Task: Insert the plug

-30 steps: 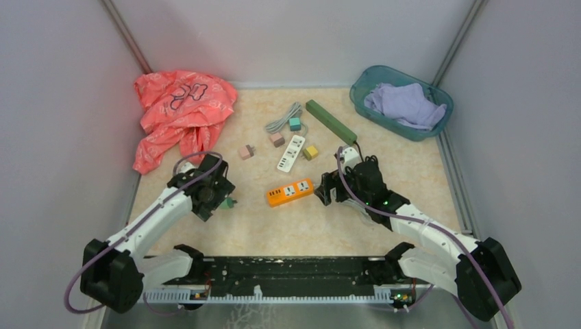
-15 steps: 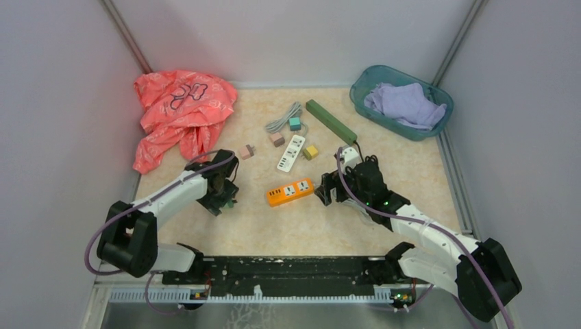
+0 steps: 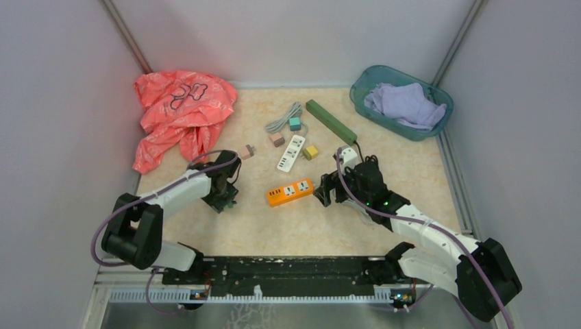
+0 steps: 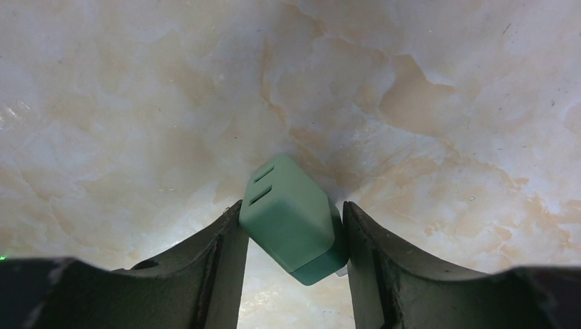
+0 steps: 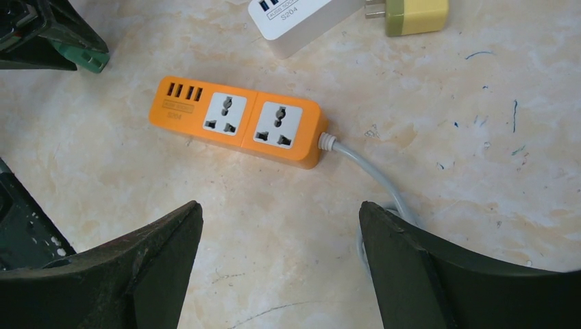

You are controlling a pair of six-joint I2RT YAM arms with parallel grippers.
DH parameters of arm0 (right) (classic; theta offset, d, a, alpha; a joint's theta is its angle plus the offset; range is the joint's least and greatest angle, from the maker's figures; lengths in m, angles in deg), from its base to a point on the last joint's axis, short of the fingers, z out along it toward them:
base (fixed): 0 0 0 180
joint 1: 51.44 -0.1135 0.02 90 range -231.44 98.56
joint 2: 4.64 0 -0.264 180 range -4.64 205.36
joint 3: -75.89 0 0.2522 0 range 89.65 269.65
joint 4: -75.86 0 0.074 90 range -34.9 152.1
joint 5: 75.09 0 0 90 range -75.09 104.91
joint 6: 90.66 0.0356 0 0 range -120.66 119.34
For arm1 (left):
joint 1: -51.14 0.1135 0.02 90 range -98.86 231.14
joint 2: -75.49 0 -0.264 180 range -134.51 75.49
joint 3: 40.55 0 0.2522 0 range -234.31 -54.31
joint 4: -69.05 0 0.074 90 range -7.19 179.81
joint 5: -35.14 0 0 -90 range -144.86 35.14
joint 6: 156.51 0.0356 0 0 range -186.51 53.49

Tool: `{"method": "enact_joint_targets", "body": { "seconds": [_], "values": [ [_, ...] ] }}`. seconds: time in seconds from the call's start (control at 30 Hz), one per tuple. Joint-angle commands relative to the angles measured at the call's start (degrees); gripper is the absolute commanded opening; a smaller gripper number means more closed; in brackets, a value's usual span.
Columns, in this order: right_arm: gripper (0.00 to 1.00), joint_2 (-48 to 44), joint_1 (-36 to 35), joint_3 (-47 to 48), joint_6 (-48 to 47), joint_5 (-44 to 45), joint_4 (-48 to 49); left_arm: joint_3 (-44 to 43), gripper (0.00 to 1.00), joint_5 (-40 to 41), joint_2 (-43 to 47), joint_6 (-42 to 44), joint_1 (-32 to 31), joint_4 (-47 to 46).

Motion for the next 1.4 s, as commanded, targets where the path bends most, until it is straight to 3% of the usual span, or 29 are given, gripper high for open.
{"method": "enact_joint_targets", "body": {
  "seconds": [0.0, 0.3, 0.7, 1.03, 1.37],
  "values": [
    [0.84, -1.02, -0.65, 1.06, 0.02, -1.35, 1.37, 1.77, 0.50, 0.70, -0.09, 0.85, 0.14, -3.01],
    [0.84, -3.32, -0.61, 1.66, 1.53, -1.86, -0.79, 3.49, 0.34, -1.93, 0.90, 11.29, 0.08, -9.96],
    [0.84, -5.89, -0.79, 0.86, 3.54, -2.10, -1.65, 4.39, 0.28, -3.72, -0.59, 23.67, 0.05, -17.28],
    [0.84, -4.31, -0.78, 6.49, 3.44, -2.59, -5.72, 13.16, 0.23, -15.31, 13.35, 39.11, -0.95, -39.87],
    [0.84, -1.77, -0.79, 16.20, 4.34, -4.04, -16.00, 18.77, 0.17, -25.02, 18.53, 51.81, -4.72, -61.70]
  ]
}}
